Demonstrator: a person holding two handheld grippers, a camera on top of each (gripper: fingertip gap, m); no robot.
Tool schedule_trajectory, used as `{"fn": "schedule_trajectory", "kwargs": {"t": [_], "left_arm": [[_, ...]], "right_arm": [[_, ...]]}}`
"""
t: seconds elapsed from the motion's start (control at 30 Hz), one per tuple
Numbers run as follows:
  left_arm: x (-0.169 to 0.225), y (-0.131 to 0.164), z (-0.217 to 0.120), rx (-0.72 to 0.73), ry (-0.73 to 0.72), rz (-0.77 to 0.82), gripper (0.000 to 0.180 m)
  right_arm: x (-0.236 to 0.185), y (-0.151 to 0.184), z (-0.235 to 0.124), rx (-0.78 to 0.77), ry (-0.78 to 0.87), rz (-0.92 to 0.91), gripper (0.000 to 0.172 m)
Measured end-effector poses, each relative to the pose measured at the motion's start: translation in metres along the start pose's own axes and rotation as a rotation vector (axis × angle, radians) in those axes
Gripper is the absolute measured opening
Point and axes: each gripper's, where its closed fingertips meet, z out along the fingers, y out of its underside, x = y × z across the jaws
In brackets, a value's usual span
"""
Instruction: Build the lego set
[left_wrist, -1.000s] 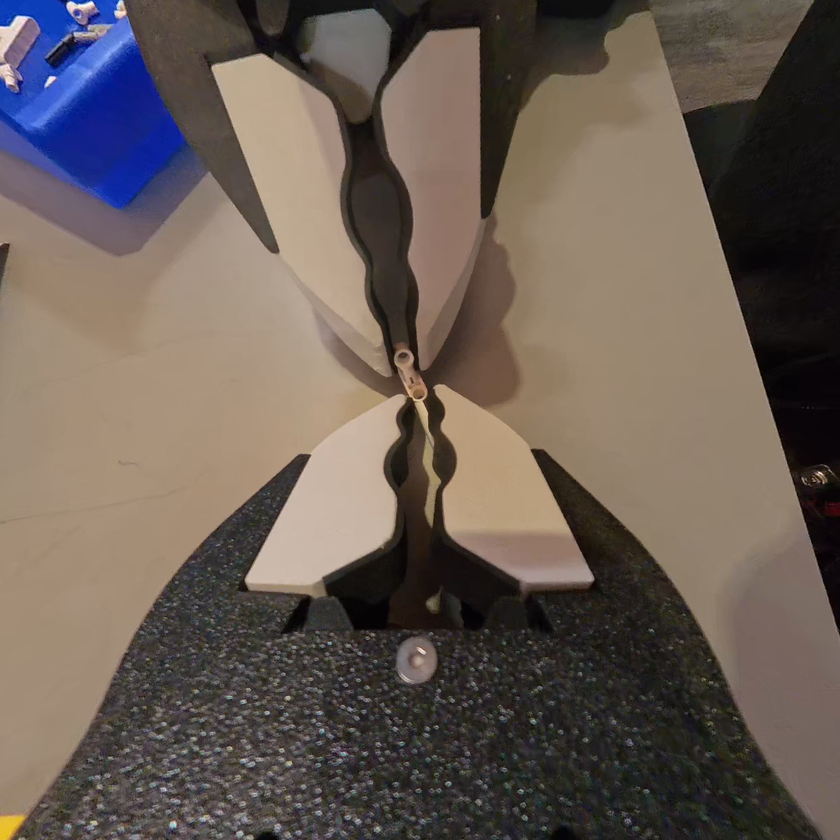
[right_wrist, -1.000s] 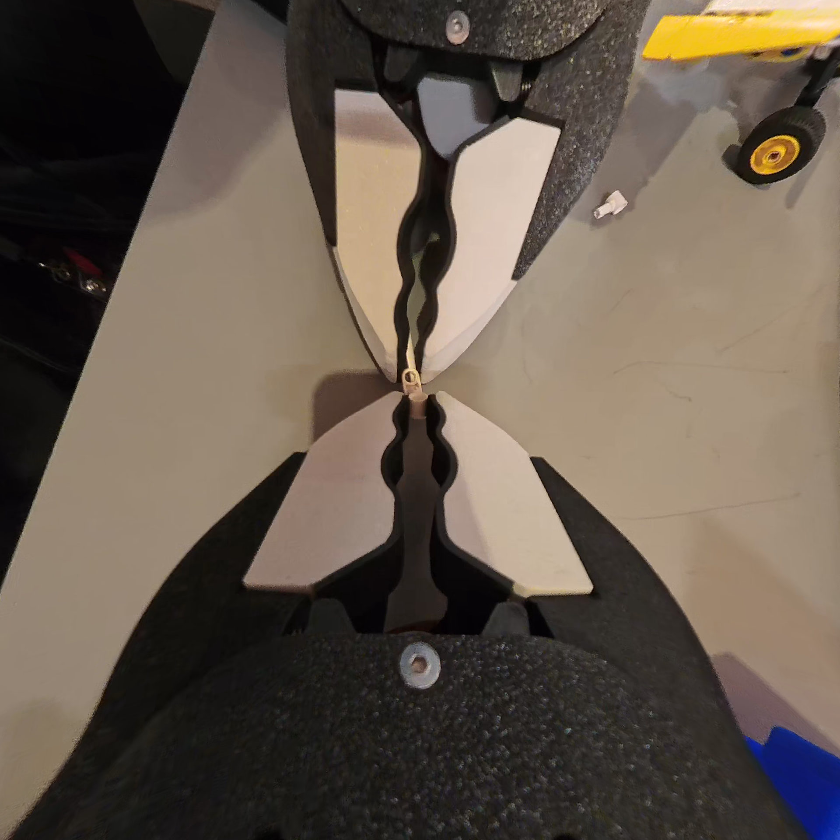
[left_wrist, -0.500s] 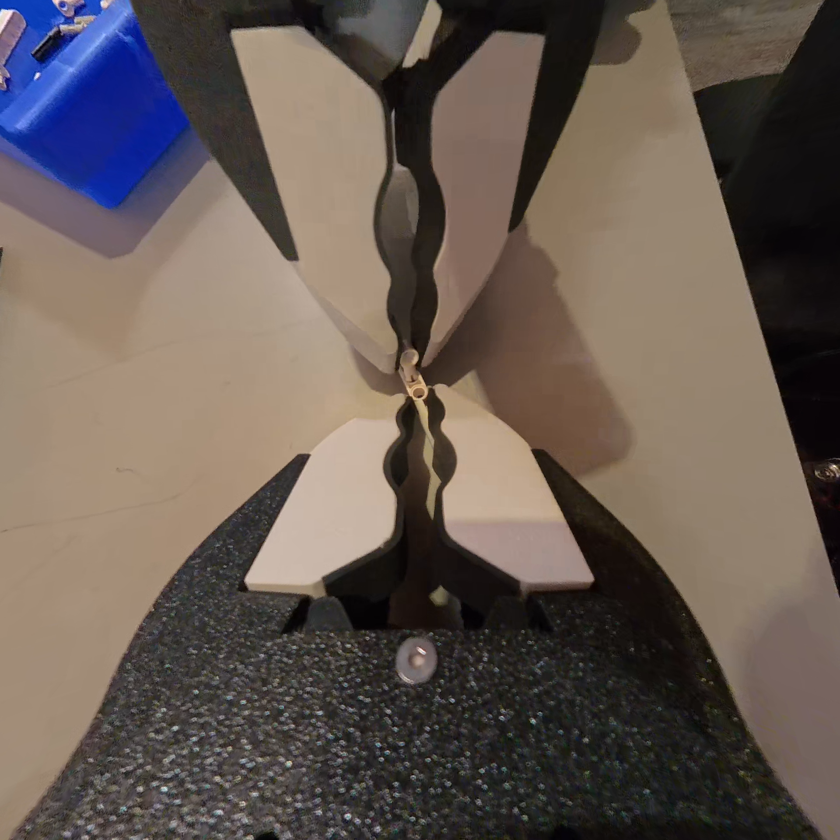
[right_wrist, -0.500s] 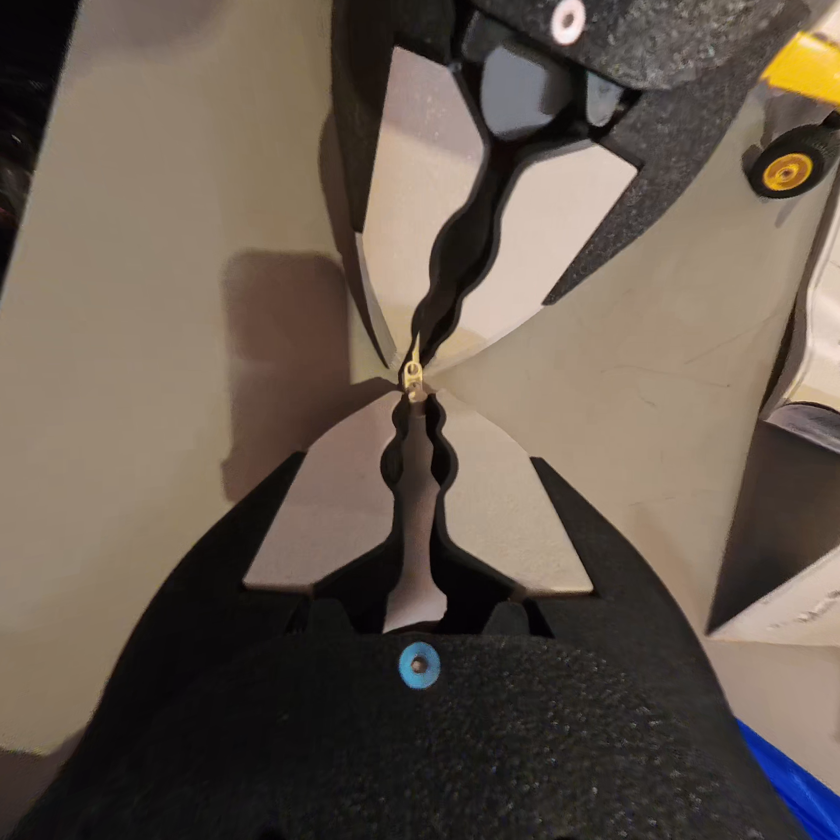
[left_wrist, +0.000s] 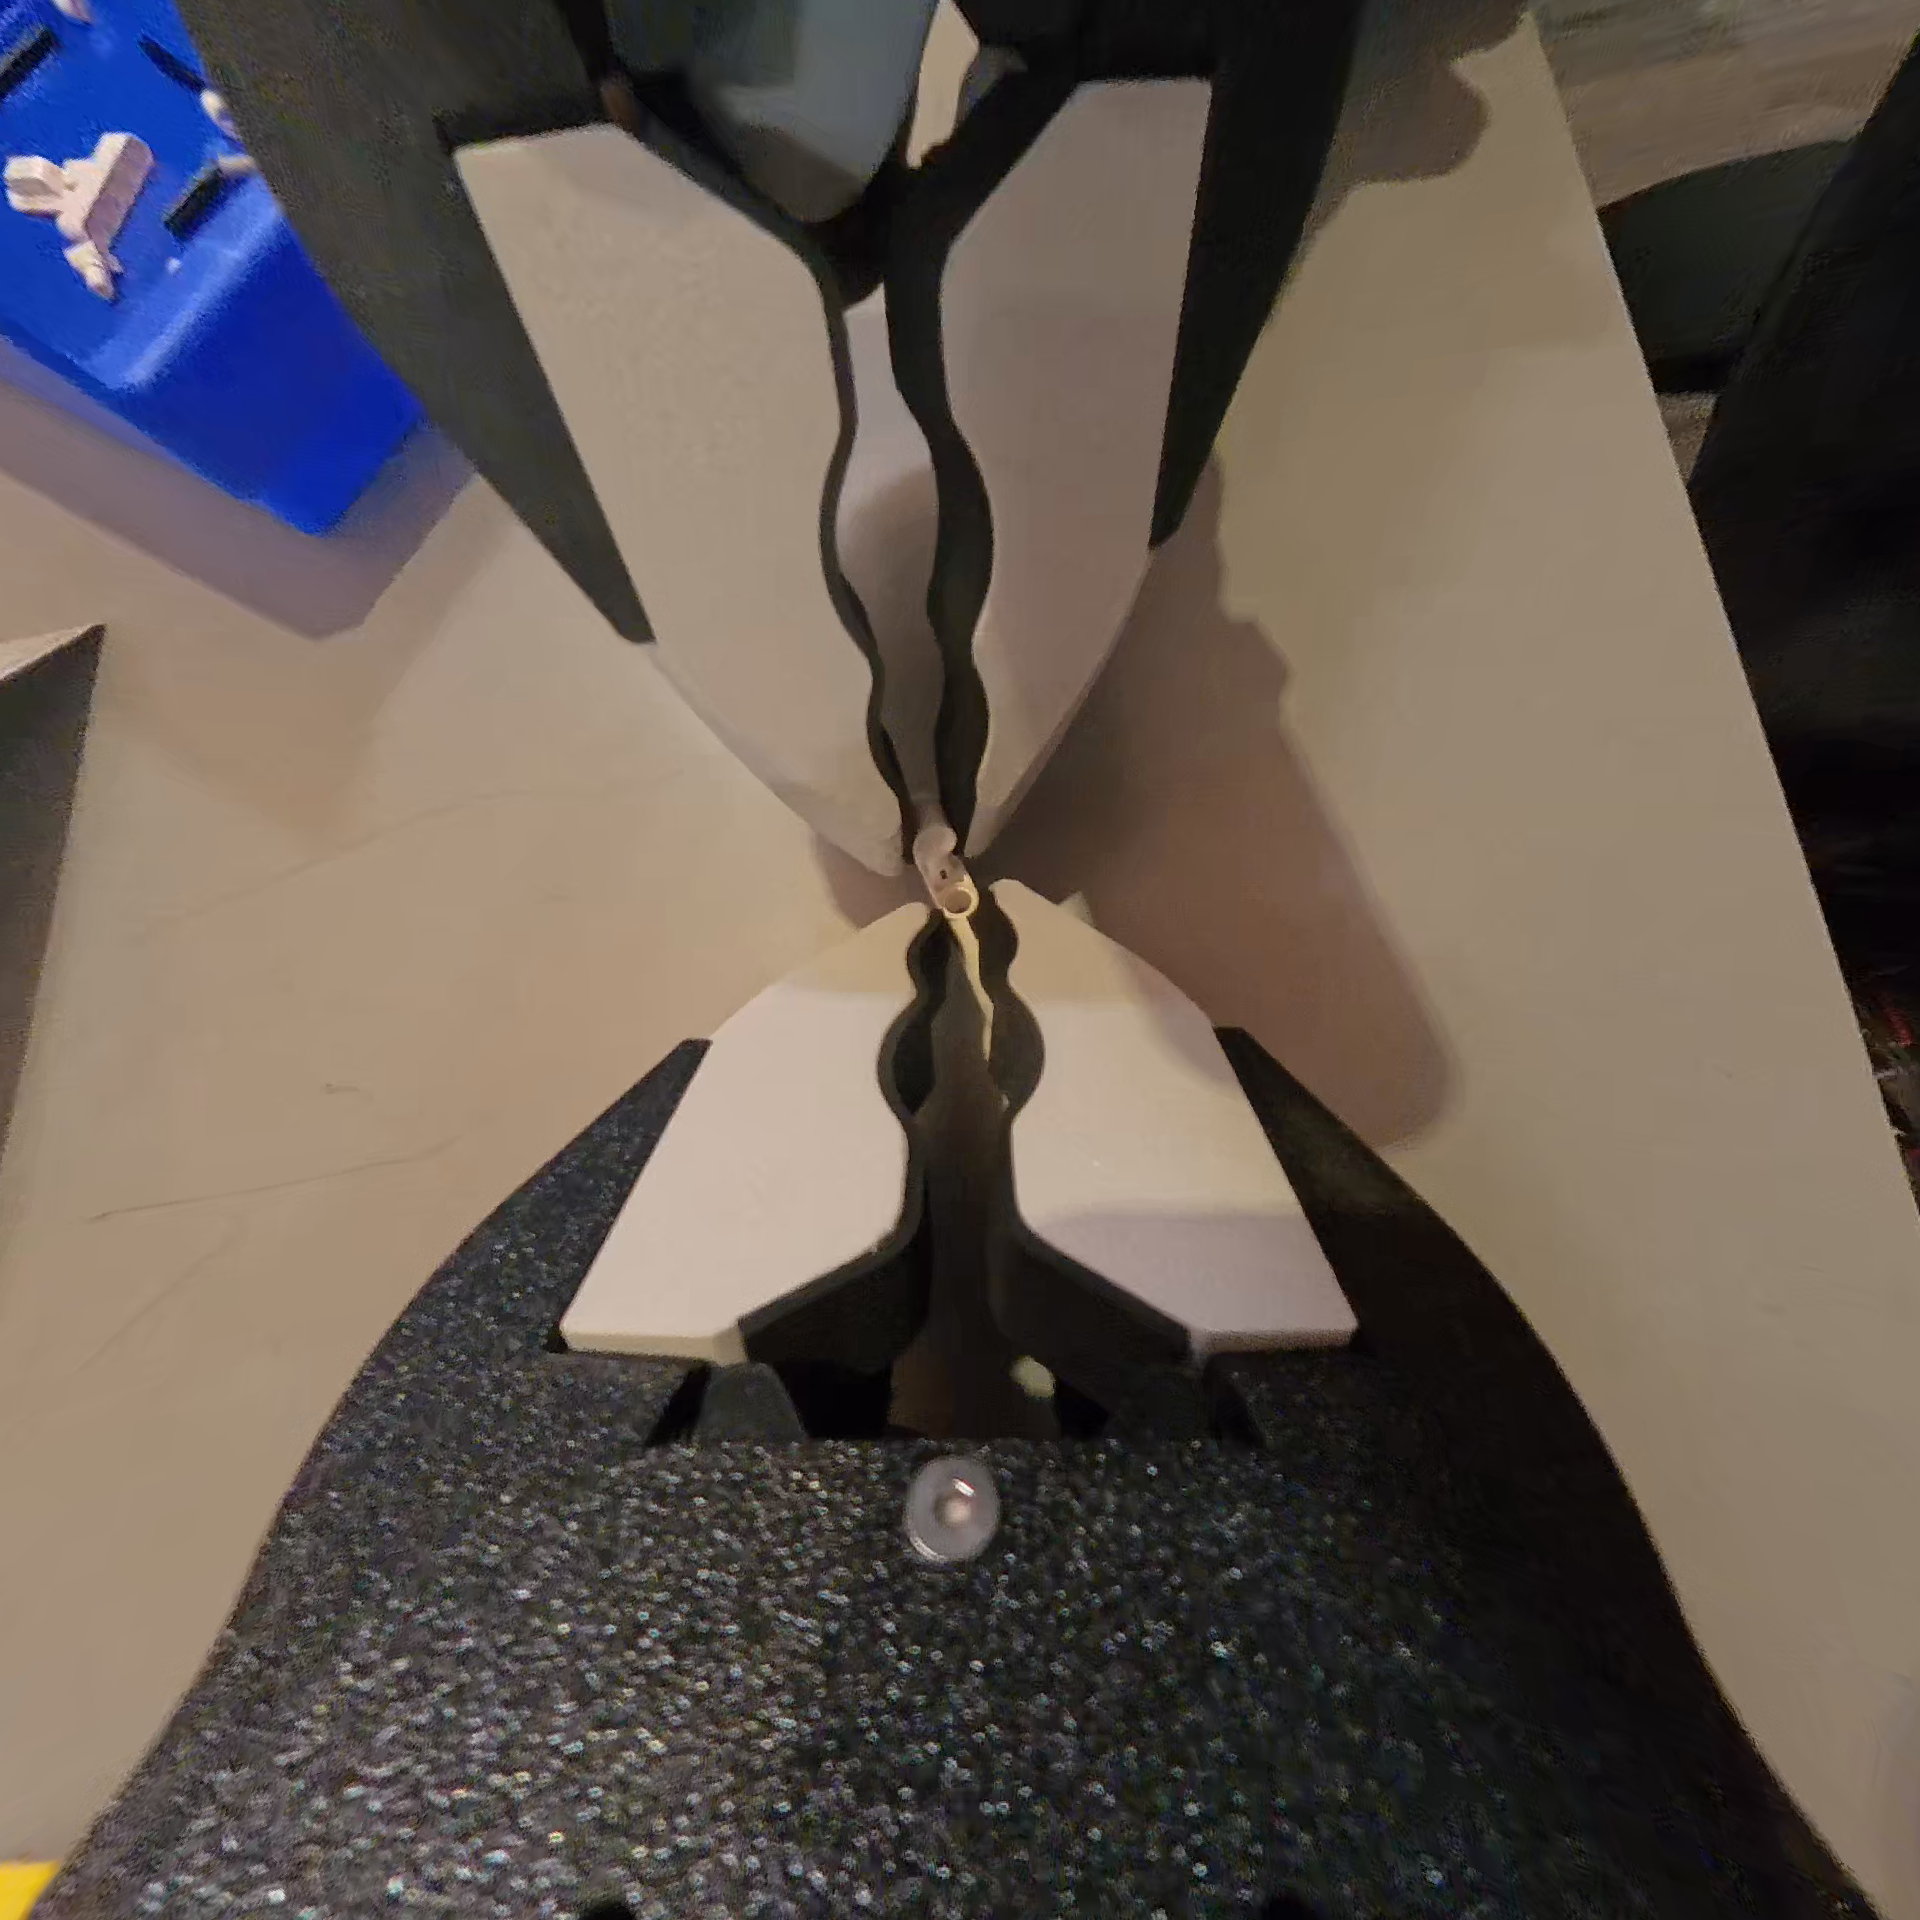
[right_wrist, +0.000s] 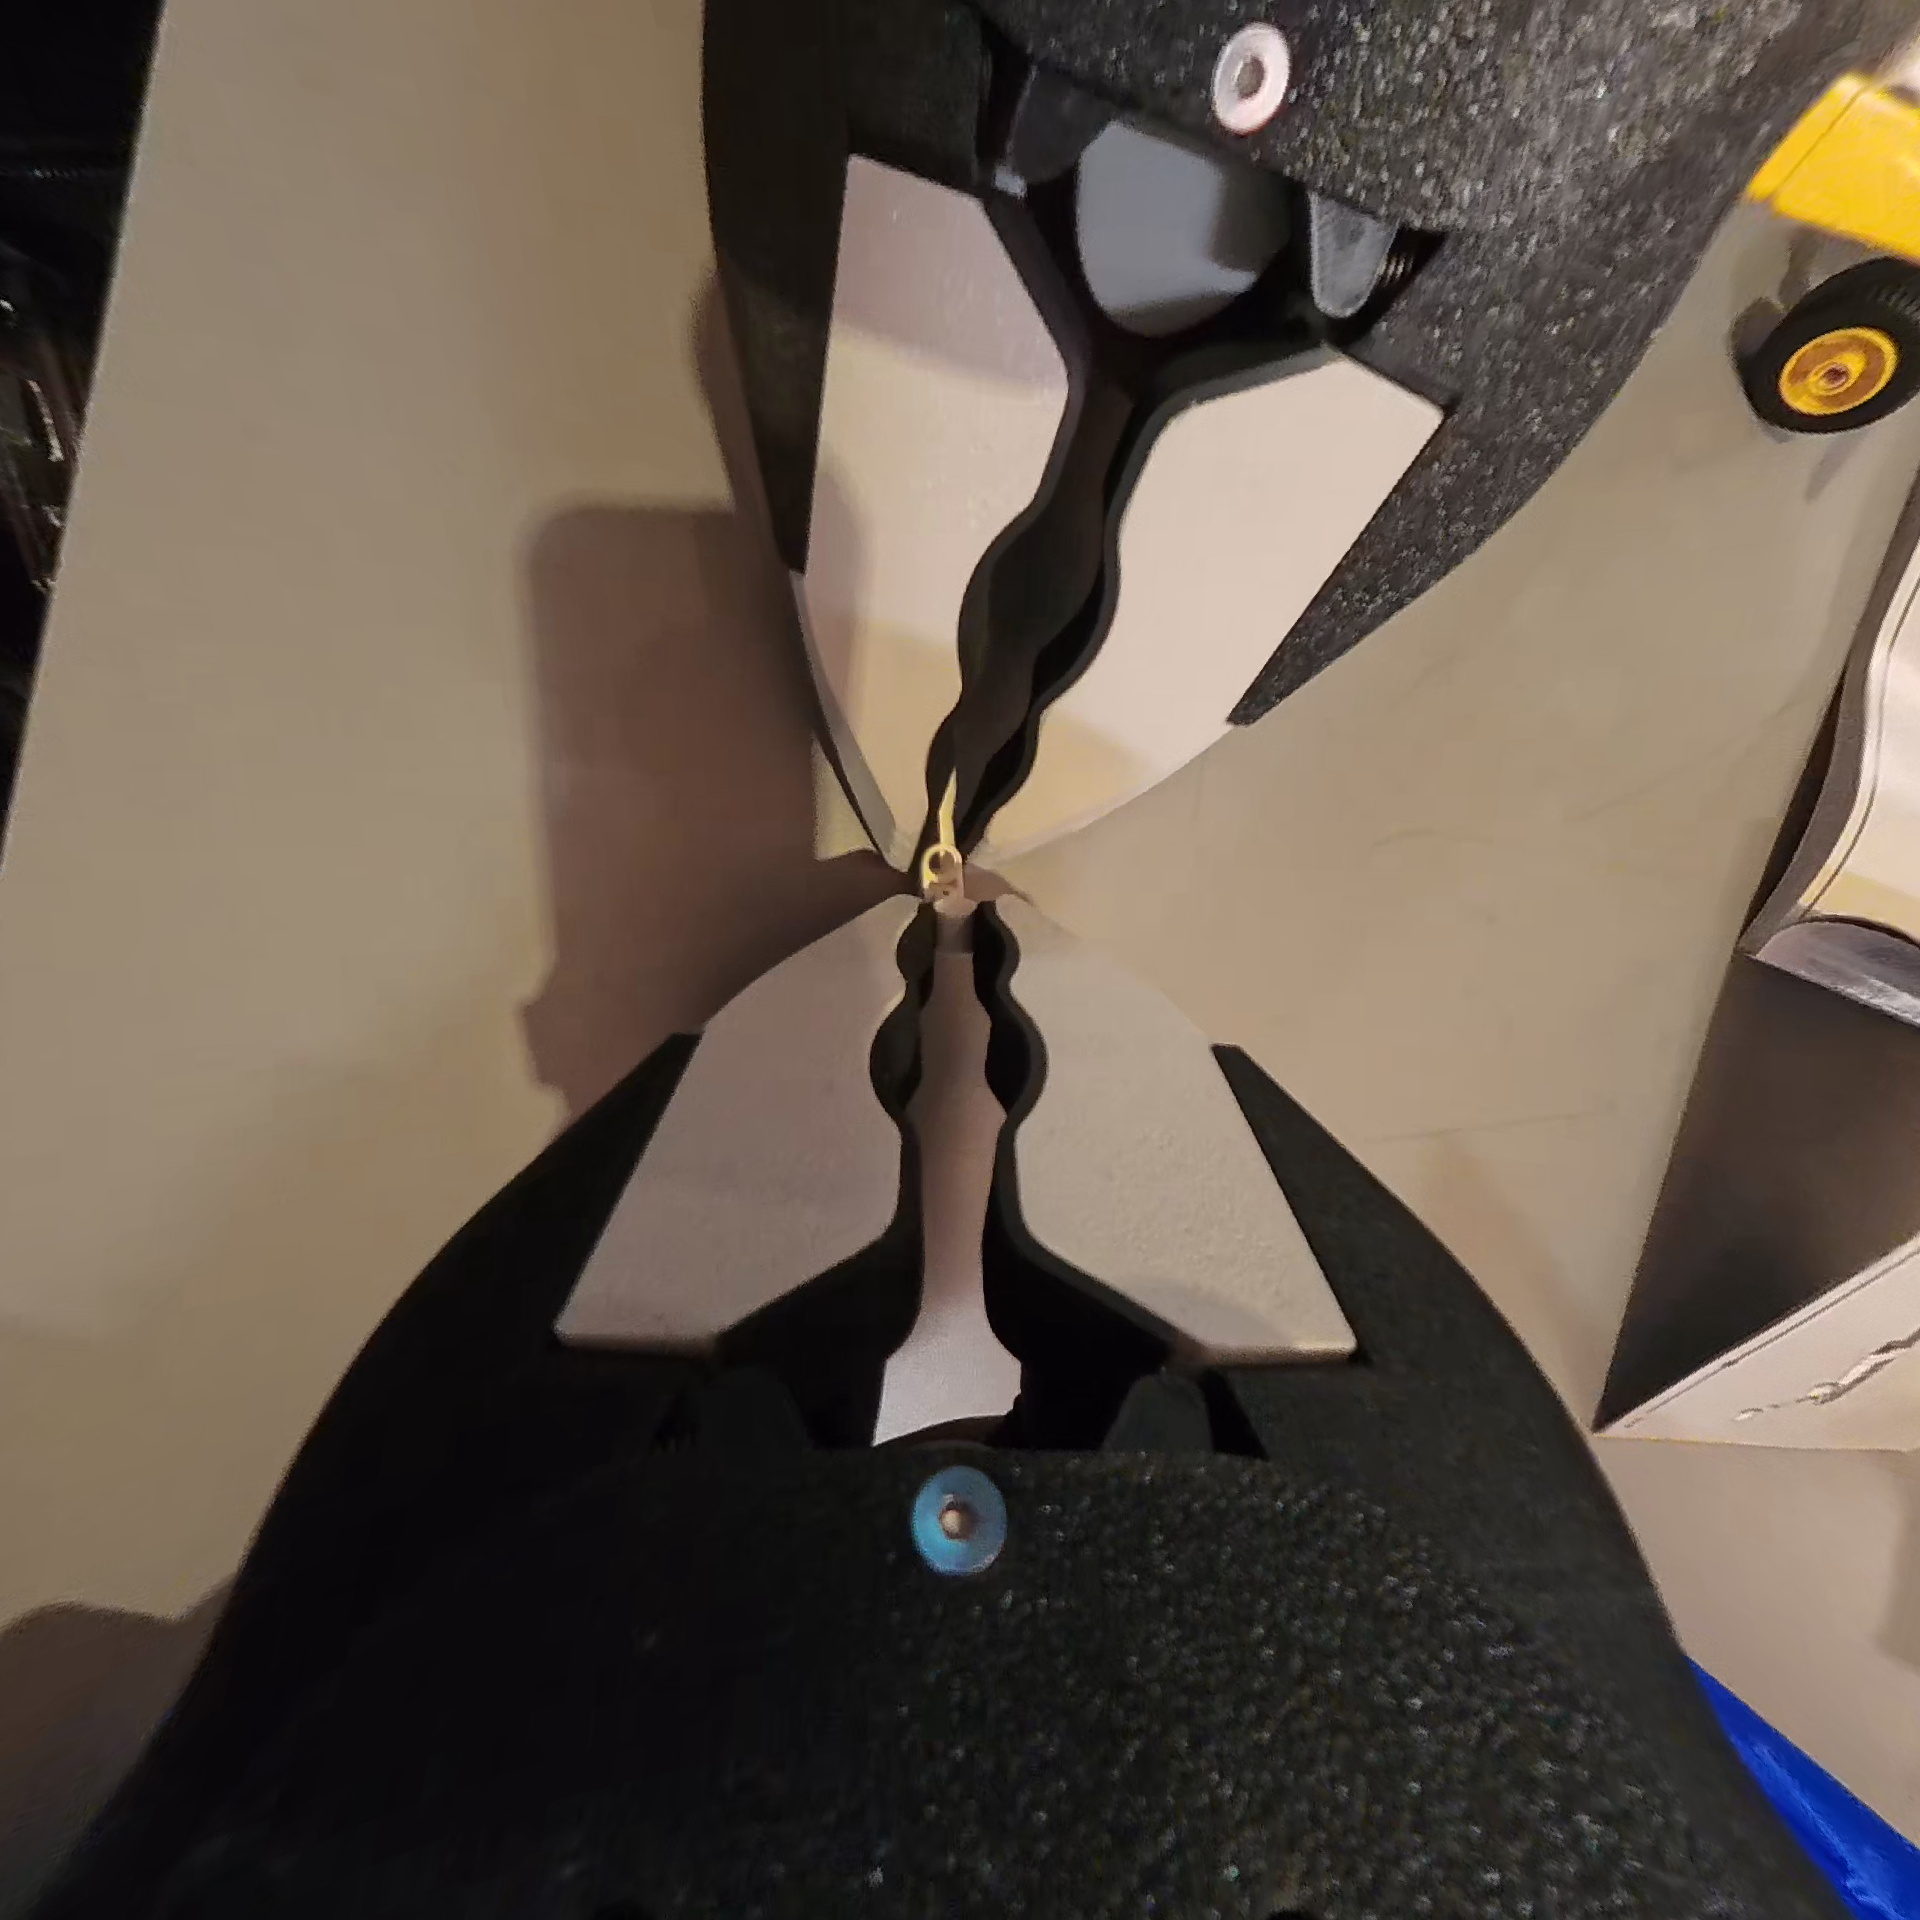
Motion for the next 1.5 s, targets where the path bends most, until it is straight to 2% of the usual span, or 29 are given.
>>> {"fn": "schedule_trajectory", "kwargs": {"t": [0.13,0.4,0.77,1.17,1.37,1.5], "left_arm": [[-0.005,-0.005,-0.006,0.053,-0.015,-0.028,0.006],[-0.012,-0.004,-0.012,0.063,-0.062,-0.022,0.005],[-0.004,-0.002,-0.009,0.042,-0.017,0.029,0.005],[-0.01,0.003,-0.011,0.048,-0.042,-0.01,0.005],[-0.014,0.006,-0.011,0.039,-0.058,-0.045,0.005],[-0.007,0.003,-0.009,0.048,-0.019,-0.041,0.006]], "right_arm": [[0.007,-0.004,-0.006,0.03,0.025,0.018,0.007],[0.016,-0.006,-0.006,0.095,0.076,0.138,0.007],[0.005,-0.009,-0.003,0.099,0.02,-0.069,0.007],[0.012,-0.009,0.002,0.169,0.071,0.107,0.007],[0.016,-0.009,0.006,0.201,0.099,0.272,0.007],[0.009,-0.011,0.004,0.232,0.081,0.095,0.007]]}}
